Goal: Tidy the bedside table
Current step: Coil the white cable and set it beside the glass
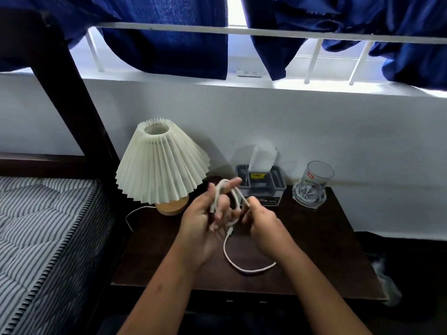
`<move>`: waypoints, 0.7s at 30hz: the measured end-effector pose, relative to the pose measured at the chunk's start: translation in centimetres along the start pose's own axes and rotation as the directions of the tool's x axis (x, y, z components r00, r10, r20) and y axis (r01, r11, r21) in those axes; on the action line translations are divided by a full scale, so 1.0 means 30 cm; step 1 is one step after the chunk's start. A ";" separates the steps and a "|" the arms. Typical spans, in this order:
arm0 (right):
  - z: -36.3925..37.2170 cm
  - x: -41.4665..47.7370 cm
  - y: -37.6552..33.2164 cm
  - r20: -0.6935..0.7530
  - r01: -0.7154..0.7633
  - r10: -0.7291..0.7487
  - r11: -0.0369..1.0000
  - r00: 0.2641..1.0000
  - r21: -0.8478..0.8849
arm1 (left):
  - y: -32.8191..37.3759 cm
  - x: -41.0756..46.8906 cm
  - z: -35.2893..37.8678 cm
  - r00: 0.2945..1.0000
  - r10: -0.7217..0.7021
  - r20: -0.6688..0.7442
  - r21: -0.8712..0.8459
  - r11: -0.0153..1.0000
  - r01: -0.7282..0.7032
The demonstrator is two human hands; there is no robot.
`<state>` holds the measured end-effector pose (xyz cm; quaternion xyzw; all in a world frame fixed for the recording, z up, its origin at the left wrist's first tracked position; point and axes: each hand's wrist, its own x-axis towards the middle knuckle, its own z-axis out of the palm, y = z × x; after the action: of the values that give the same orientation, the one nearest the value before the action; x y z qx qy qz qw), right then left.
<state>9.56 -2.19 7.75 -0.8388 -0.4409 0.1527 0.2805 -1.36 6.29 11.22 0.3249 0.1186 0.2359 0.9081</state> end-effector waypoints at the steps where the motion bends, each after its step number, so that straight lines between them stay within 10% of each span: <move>1: 0.015 -0.004 -0.012 0.046 0.032 -0.030 0.999 0.998 -0.033 | 0.004 0.010 -0.005 0.995 0.071 -0.072 -0.006 0.997 -0.072; 6: 0.024 -0.025 -0.033 0.243 0.158 -0.124 0.980 0.962 -0.125 | 0.042 0.021 -0.040 0.907 0.341 -0.248 0.161 0.938 -0.309; 12: 0.014 -0.042 -0.070 0.294 0.273 -0.236 0.958 0.926 -0.091 | 0.016 0.021 -0.044 0.817 0.559 -0.144 0.591 0.711 -0.382; 21: -0.003 -0.028 -0.087 0.106 0.495 -0.484 0.847 0.869 -0.191 | -0.015 0.029 -0.095 0.901 0.435 0.006 0.988 0.138 -0.073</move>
<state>7.40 -1.73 9.42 -0.7192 -0.6612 0.0508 0.2071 -1.50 7.93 8.72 0.8030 0.3111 0.3017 0.4093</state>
